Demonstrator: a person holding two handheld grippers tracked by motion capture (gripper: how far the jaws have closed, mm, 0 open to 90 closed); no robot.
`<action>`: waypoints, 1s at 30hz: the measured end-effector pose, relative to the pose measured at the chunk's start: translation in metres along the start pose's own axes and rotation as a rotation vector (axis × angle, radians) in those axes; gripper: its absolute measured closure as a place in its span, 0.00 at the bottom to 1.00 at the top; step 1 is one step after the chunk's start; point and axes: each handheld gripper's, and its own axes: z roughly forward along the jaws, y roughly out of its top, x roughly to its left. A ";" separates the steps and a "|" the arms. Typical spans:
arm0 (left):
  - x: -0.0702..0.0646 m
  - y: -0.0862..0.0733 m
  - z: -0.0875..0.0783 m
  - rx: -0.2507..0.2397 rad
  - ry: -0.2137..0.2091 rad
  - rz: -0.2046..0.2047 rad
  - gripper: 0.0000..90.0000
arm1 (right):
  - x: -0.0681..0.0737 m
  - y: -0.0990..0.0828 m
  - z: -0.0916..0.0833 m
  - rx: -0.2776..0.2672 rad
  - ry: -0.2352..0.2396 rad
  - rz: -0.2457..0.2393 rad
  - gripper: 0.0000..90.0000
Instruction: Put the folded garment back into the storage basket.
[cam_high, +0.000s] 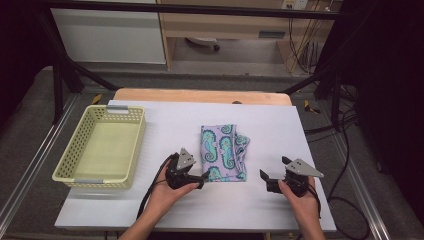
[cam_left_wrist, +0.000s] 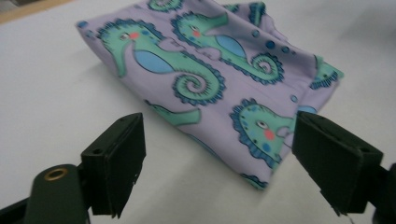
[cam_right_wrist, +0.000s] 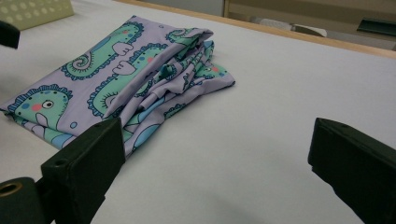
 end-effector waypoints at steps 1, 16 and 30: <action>-0.003 -0.002 0.002 0.009 -0.003 0.007 0.23 | 0.000 0.000 0.000 0.002 -0.001 0.003 0.05; -0.014 -0.012 0.026 0.094 -0.028 0.020 0.64 | 0.007 0.003 -0.001 -0.009 0.026 -0.026 0.05; -0.015 -0.017 0.013 0.111 -0.041 0.024 0.94 | 0.035 0.012 0.003 0.012 0.055 -0.089 0.05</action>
